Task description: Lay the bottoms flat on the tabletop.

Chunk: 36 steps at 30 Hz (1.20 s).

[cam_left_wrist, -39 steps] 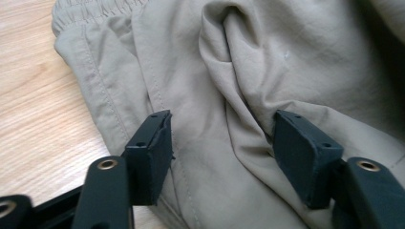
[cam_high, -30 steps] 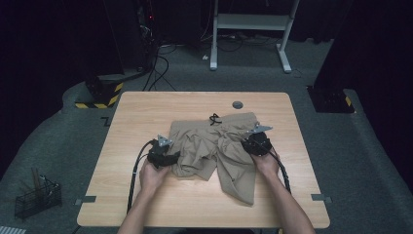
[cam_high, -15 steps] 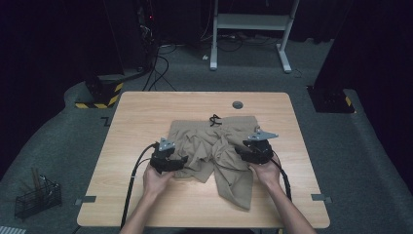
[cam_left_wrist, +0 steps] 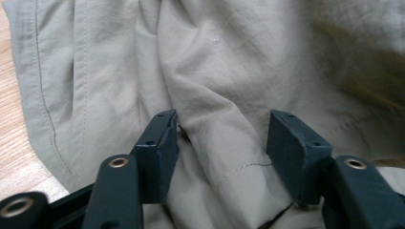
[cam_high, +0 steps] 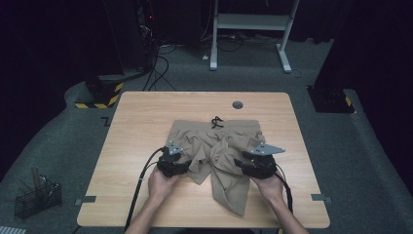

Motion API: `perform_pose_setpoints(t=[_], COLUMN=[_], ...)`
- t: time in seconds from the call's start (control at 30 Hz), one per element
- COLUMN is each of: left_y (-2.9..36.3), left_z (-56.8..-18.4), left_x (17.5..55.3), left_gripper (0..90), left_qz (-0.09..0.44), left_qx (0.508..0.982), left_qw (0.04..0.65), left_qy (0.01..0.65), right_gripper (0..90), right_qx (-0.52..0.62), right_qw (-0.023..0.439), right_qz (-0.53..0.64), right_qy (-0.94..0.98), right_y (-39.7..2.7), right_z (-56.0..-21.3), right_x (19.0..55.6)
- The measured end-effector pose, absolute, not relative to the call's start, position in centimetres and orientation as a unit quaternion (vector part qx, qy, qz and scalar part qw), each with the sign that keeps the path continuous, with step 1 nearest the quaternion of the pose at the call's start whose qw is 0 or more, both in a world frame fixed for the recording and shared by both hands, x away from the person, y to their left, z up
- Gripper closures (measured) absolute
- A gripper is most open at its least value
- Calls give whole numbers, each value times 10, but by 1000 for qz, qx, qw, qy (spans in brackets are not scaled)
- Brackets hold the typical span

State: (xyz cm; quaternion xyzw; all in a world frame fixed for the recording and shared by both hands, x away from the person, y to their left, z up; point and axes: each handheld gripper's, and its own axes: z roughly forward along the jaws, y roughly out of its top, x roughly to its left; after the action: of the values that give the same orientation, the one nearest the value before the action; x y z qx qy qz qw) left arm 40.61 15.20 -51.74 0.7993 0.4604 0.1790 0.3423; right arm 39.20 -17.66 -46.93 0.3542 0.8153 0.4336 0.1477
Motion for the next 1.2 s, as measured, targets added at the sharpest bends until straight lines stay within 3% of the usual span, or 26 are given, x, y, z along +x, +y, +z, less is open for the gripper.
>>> perform_pose_setpoints(t=[0.13,0.4,0.53,0.77,0.93,1.1,1.2], left_y=[153,164,174,193,194,194,193], left_z=[-517,-518,-518,-525,-526,-526,-526], left_x=[406,407,411,414,413,413,413], left_gripper=[475,496,505,485,471,457,452], left_qz=[179,188,199,228,234,235,235], left_qx=[798,788,778,746,741,740,739], left_qw=[342,341,337,355,354,353,353], left_qy=[463,477,492,515,520,521,523], right_gripper=[538,652,663,642,691,865,877], right_qx=[340,354,346,356,354,340,343], right_qw=[147,150,176,171,158,159,157], right_qz=[395,350,336,342,365,391,400], right_qy=[841,854,858,853,846,840,835], right_y=[-160,-146,-132,-110,-118,-136,-145], right_z=[-488,-515,-515,-516,-506,-493,-490], right_x=[391,423,443,476,467,453,447])
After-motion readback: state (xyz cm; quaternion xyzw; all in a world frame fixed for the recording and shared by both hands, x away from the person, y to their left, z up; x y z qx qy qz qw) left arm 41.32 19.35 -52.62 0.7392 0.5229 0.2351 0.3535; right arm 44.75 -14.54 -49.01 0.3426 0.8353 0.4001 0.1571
